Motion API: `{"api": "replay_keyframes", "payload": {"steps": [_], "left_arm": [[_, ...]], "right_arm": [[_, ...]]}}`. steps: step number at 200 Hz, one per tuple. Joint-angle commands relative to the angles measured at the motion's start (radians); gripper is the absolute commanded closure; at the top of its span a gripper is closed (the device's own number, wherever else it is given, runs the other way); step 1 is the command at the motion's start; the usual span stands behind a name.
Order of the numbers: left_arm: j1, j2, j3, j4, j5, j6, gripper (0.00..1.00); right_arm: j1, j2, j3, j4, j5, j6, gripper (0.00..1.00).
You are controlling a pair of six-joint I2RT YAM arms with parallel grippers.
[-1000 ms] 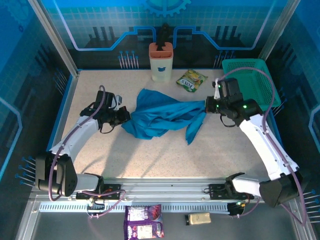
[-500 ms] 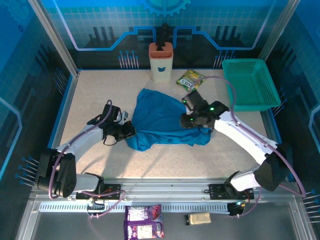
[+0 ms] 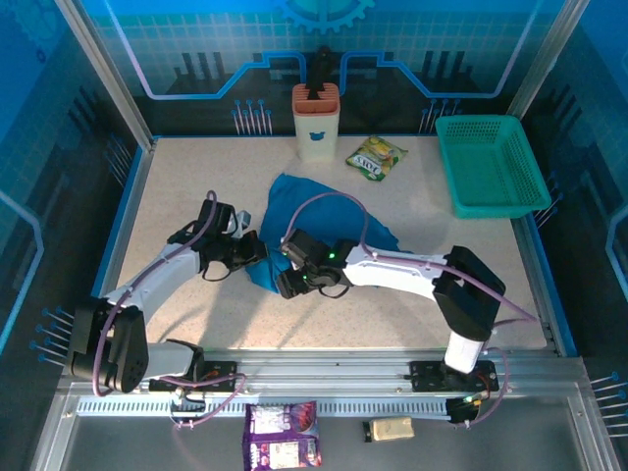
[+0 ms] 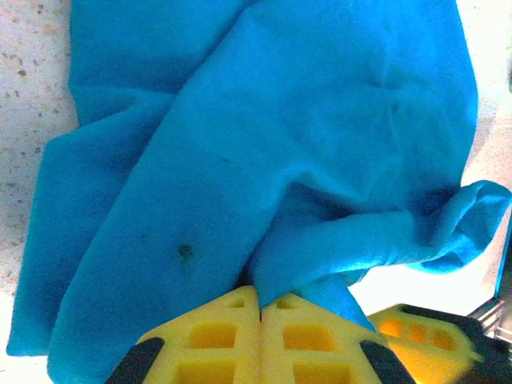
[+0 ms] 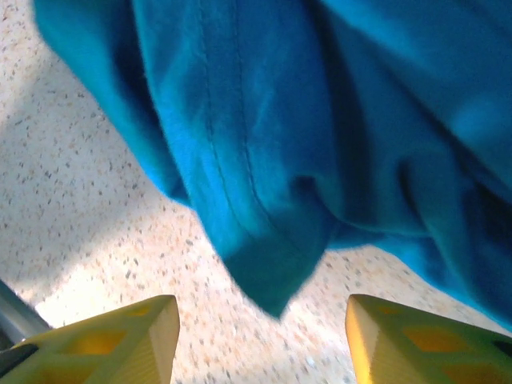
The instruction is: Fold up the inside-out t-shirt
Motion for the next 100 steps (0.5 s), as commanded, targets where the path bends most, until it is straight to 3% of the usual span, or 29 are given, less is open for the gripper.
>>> {"api": "replay_keyframes", "payload": {"steps": [1, 18, 37, 49, 81, 100], "left_arm": [[-0.004, -0.028, 0.037, -0.004, 0.028, -0.013, 0.95], [-0.004, -0.035, 0.037, -0.013, 0.025, -0.009, 0.94], [-0.005, -0.044, 0.034, -0.021, 0.014, -0.003, 0.89], [-0.004, -0.048, 0.030, -0.028, -0.001, 0.000, 0.83], [-0.004, -0.040, 0.028, -0.030, -0.021, 0.001, 0.63], [-0.004, -0.033, 0.028, -0.015, -0.023, -0.004, 0.56]], "right_arm": [[0.003, 0.063, 0.003, 0.120, -0.010, 0.068, 0.43], [-0.002, 0.082, 0.023, 0.100, 0.041, 0.071, 0.53], [-0.016, 0.053, 0.024, 0.072, 0.086, 0.062, 0.86], [-0.035, 0.014, 0.013, 0.040, 0.101, 0.050, 1.00], [-0.126, -0.208, -0.091, -0.051, 0.146, 0.035, 1.00], [-0.208, -0.386, -0.172, -0.124, 0.193, 0.017, 1.00]]}}
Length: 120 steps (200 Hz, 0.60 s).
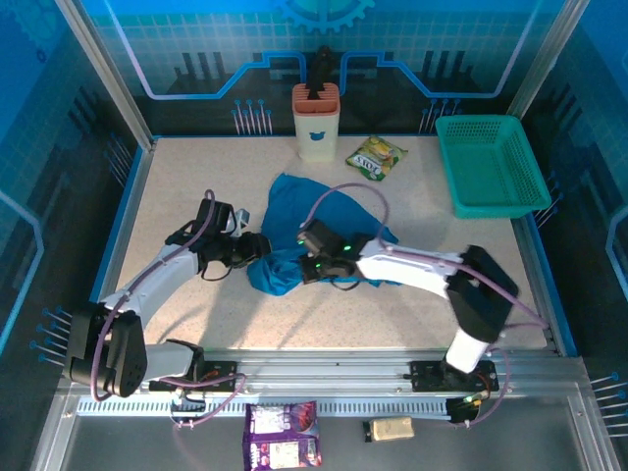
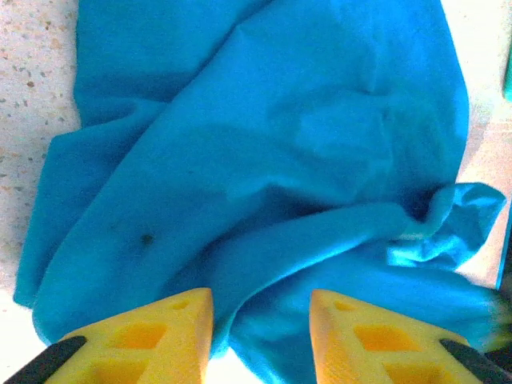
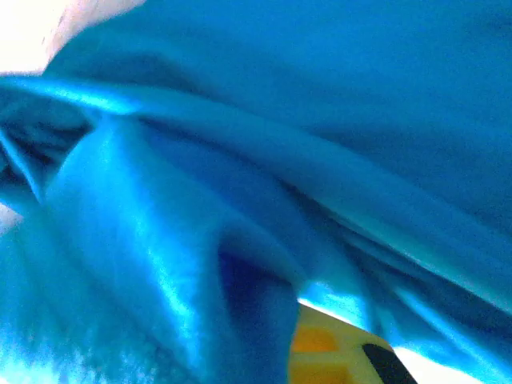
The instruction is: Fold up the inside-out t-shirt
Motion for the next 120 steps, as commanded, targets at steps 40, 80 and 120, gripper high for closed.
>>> {"api": "replay_keyframes", "payload": {"steps": [40, 80, 120], "left_arm": [[-0.024, 0.043, 0.037, 0.024, -0.009, -0.012, 0.54], [-0.091, 0.142, 0.080, 0.040, -0.052, -0.006, 0.51], [-0.157, 0.238, 0.127, -0.003, -0.151, 0.011, 0.50]], "right_arm": [[-0.454, -0.538, -0.247, -0.220, 0.061, -0.103, 1.00], [-0.798, -0.614, -0.312, -0.256, -0.015, -0.164, 1.00], [-0.894, -0.608, -0.298, -0.234, -0.053, -0.187, 1.00]]}}
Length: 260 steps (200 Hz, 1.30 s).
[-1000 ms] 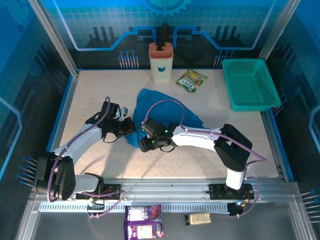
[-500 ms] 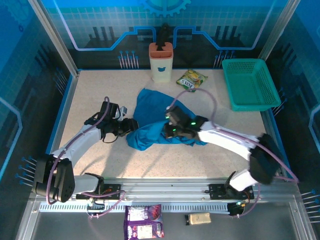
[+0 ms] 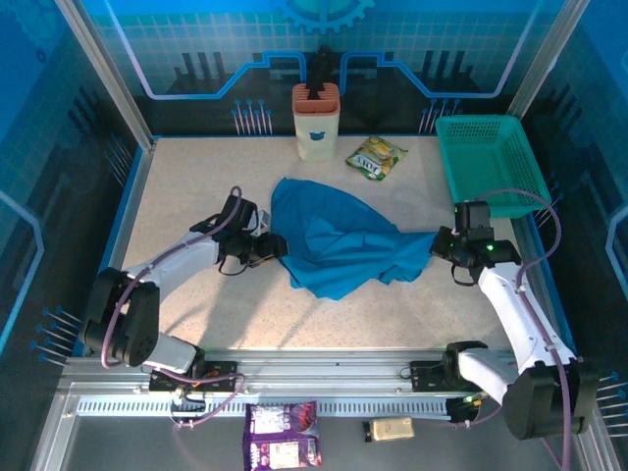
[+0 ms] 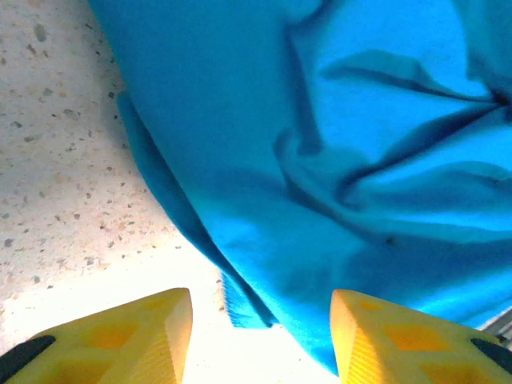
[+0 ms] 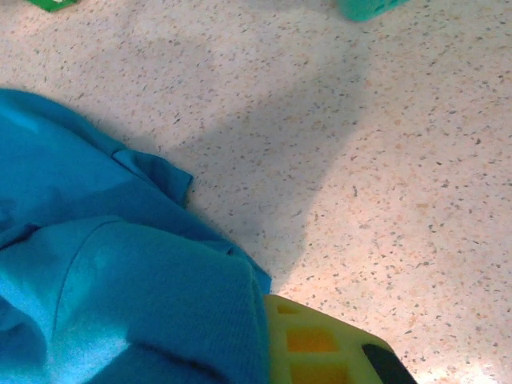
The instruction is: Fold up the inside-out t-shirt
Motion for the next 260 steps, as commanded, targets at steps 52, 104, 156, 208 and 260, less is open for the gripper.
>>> {"api": "replay_keyframes", "payload": {"steps": [52, 104, 156, 208, 260], "left_arm": [[-0.071, 0.086, 0.018, -0.023, -0.139, -0.021, 0.68], [-0.084, 0.149, 0.015, -0.009, -0.144, -0.058, 0.71], [-0.084, 0.177, 0.017, 0.022, -0.129, -0.072, 0.68], [-0.084, 0.208, 0.024, 0.032, -0.124, -0.065, 0.70], [-0.081, 0.225, 0.060, 0.057, -0.150, -0.048, 0.84]], "right_arm": [[-0.037, 0.005, 0.038, -0.002, -0.067, -0.048, 1.00], [-0.035, -0.006, 0.036, -0.003, -0.071, -0.048, 1.00], [-0.037, -0.017, 0.037, -0.006, -0.079, -0.044, 1.00], [-0.036, -0.026, 0.051, -0.021, -0.078, -0.049, 1.00], [-0.035, -0.042, 0.106, -0.041, -0.087, -0.056, 1.00]]}}
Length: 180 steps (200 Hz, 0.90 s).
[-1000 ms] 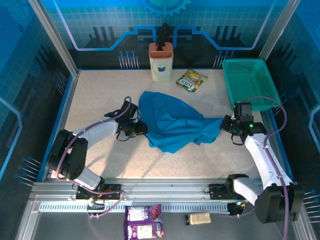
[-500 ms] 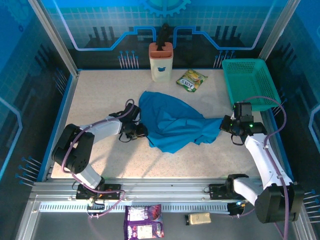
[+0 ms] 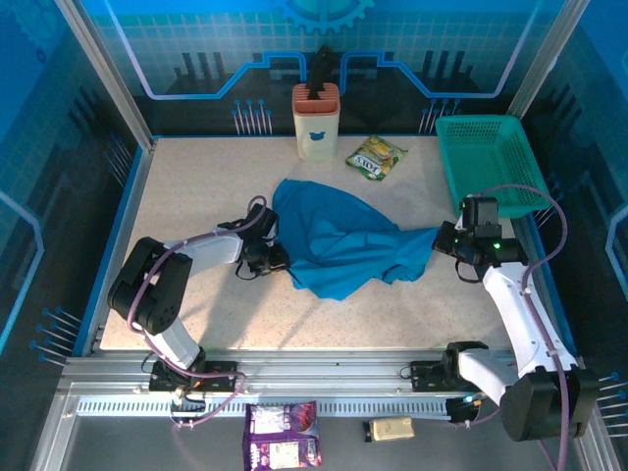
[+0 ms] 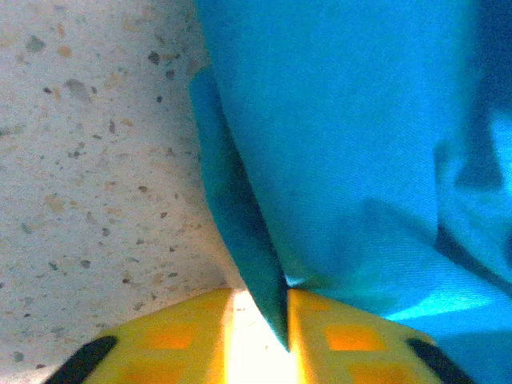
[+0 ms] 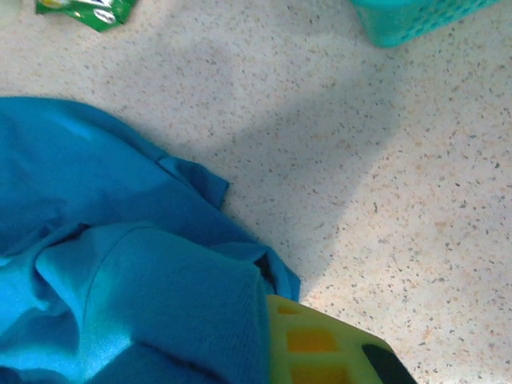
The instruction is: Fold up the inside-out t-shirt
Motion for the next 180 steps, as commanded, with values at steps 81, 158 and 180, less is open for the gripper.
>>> {"api": "replay_keyframes", "payload": {"steps": [81, 158, 180], "left_arm": [[0.218, -0.323, 0.131, -0.146, -0.050, 0.087, 1.00], [0.574, -0.526, 0.475, -0.356, -0.026, 0.181, 1.00], [0.573, -0.424, 0.539, -0.324, 0.059, 0.172, 1.00]], "right_arm": [[-0.016, -0.053, 0.305, -0.135, 0.019, -0.103, 1.00], [-0.016, -0.033, 0.740, -0.225, 0.079, -0.220, 1.00], [-0.015, 0.059, 0.744, -0.212, 0.031, -0.208, 1.00]]}}
